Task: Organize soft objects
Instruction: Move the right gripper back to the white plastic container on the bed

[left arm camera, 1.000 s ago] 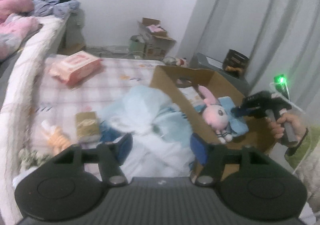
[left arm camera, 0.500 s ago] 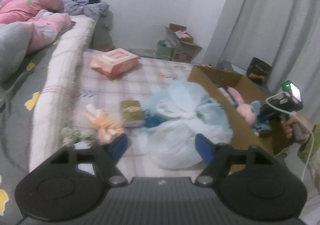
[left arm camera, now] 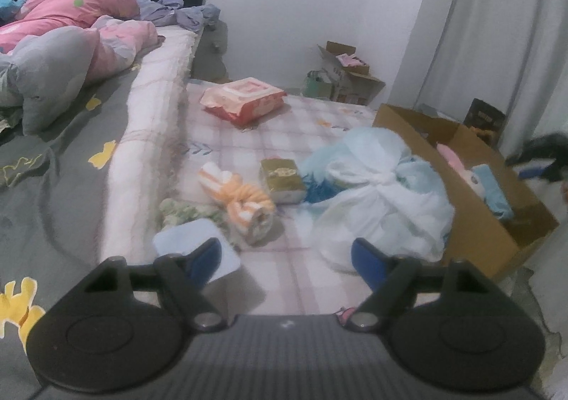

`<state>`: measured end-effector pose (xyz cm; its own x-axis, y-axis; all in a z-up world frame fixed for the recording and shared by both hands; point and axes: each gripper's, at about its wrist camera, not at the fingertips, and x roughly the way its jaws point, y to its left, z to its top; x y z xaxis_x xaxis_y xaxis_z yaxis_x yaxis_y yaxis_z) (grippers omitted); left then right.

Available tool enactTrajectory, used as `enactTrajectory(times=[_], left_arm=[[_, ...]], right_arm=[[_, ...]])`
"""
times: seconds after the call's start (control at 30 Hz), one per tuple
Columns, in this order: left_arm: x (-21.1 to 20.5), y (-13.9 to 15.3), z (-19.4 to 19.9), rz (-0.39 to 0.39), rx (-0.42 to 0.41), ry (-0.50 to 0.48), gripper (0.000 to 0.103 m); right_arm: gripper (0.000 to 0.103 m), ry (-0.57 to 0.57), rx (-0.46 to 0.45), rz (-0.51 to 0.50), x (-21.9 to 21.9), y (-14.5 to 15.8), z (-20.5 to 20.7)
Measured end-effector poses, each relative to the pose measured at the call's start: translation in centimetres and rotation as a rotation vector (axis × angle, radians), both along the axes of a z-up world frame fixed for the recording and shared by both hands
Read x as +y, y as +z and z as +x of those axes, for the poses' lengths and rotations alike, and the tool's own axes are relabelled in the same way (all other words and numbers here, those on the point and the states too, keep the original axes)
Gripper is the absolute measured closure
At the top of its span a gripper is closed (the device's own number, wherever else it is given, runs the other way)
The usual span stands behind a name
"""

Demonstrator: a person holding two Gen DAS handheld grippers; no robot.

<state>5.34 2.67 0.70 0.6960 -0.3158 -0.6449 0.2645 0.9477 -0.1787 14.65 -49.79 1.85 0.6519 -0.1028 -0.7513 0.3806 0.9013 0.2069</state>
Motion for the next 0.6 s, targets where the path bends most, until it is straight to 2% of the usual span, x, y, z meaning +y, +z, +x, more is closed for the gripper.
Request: enactTrajectory(times=[0.17, 0.3, 0.47, 0.6], left_arm=[[0.3, -0.6, -0.4, 0.017, -0.010, 0.003, 0.021], [0.4, -0.7, -0.6, 0.058, -0.047, 0.016, 0.021], [1.0, -1.5, -0.7, 0.100, -0.062, 0.050, 0.021], [1.6, -2.3, -0.3, 0.126, -0.058, 0.084, 0.022]], right_arm=[[0.050, 0.161, -0.093, 0.079, 5.4, 3.2, -1.7], [0.050, 0.311, -0.102, 0.159, 10.6, 4.0, -1.0], [0.050, 0.507, -0.071, 0.287, 18.0, 3.3, 1.0], [0.050, 0.646, 0.003, 0.452, 23.9, 0.7, 3.1]])
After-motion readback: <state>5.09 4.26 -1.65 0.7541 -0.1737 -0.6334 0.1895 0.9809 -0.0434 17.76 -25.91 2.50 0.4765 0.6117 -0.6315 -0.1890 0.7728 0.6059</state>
